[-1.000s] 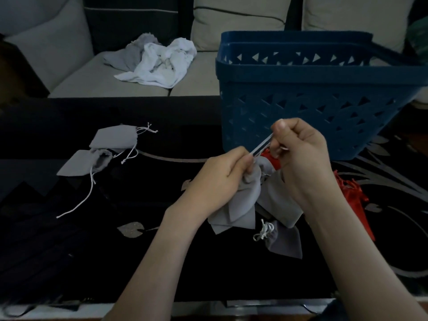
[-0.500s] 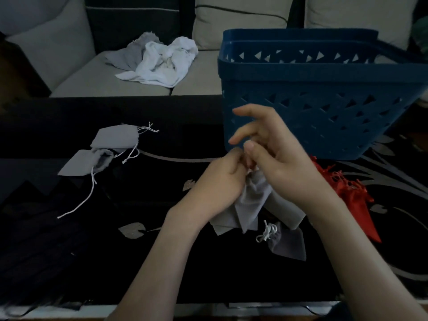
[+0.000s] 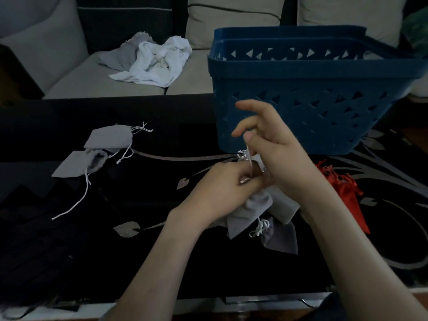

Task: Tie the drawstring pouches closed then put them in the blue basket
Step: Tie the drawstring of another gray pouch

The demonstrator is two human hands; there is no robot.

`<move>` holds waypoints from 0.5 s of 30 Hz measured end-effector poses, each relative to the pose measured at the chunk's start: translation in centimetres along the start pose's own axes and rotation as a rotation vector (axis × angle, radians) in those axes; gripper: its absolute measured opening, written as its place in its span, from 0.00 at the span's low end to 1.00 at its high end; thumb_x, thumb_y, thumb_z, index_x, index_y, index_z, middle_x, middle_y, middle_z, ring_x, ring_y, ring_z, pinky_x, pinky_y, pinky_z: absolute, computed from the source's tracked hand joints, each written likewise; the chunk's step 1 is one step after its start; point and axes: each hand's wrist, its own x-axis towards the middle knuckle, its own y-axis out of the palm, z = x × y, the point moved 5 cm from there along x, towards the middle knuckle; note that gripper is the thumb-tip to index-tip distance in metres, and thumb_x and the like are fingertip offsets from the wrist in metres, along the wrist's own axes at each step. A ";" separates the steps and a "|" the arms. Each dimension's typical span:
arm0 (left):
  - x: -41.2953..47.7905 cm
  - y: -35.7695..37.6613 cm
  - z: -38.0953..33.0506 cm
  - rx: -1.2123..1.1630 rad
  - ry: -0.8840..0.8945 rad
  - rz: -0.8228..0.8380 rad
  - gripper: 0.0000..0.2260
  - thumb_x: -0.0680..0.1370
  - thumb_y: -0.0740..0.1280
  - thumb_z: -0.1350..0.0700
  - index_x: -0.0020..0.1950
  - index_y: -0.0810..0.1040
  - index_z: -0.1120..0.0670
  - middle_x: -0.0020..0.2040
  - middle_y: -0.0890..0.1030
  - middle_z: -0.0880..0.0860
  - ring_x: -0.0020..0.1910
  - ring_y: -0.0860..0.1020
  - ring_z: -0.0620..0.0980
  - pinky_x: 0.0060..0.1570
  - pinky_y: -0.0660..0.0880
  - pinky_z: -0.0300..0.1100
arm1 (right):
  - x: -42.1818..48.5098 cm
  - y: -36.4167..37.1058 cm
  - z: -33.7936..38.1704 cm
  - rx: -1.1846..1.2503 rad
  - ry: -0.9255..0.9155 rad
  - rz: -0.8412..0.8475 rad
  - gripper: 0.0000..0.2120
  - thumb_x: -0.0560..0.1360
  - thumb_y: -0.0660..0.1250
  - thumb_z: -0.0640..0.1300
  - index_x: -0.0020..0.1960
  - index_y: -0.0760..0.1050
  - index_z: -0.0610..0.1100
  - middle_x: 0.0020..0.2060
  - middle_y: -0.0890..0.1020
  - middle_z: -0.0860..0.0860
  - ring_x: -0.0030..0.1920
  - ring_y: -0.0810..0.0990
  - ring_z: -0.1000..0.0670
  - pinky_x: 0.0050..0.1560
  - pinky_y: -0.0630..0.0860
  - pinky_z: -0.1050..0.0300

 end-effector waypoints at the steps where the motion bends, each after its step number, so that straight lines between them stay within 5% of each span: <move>1: 0.0 0.0 0.0 0.018 0.012 -0.008 0.12 0.77 0.63 0.43 0.38 0.78 0.47 0.32 0.79 0.48 0.35 0.77 0.41 0.37 0.71 0.40 | 0.0 -0.3 0.0 0.011 0.007 -0.024 0.19 0.80 0.54 0.31 0.66 0.67 0.46 0.43 0.76 0.53 0.33 0.68 0.54 0.37 0.69 0.64; 7: 0.1 -0.4 0.3 0.039 0.104 -0.003 0.18 0.80 0.59 0.46 0.29 0.69 0.44 0.25 0.69 0.47 0.28 0.69 0.42 0.34 0.65 0.43 | 0.1 -2.3 -0.2 -0.032 0.009 -0.102 0.20 0.78 0.56 0.30 0.65 0.68 0.48 0.40 0.75 0.54 0.36 0.67 0.55 0.42 0.68 0.69; 12: 0.1 -0.1 0.2 0.110 0.115 0.027 0.25 0.69 0.54 0.31 0.33 0.73 0.51 0.28 0.72 0.49 0.30 0.72 0.44 0.35 0.68 0.45 | 0.1 -3.0 -0.7 0.104 0.054 -0.135 0.19 0.78 0.57 0.30 0.65 0.69 0.45 0.39 0.76 0.53 0.33 0.68 0.59 0.40 0.68 0.67; 15: 0.1 -0.2 0.3 0.070 0.117 -0.009 0.19 0.76 0.57 0.40 0.29 0.68 0.47 0.25 0.69 0.47 0.28 0.68 0.42 0.32 0.65 0.43 | 0.1 -3.1 -0.8 0.170 0.039 -0.145 0.15 0.79 0.59 0.35 0.64 0.70 0.46 0.41 0.79 0.54 0.36 0.73 0.57 0.44 0.71 0.62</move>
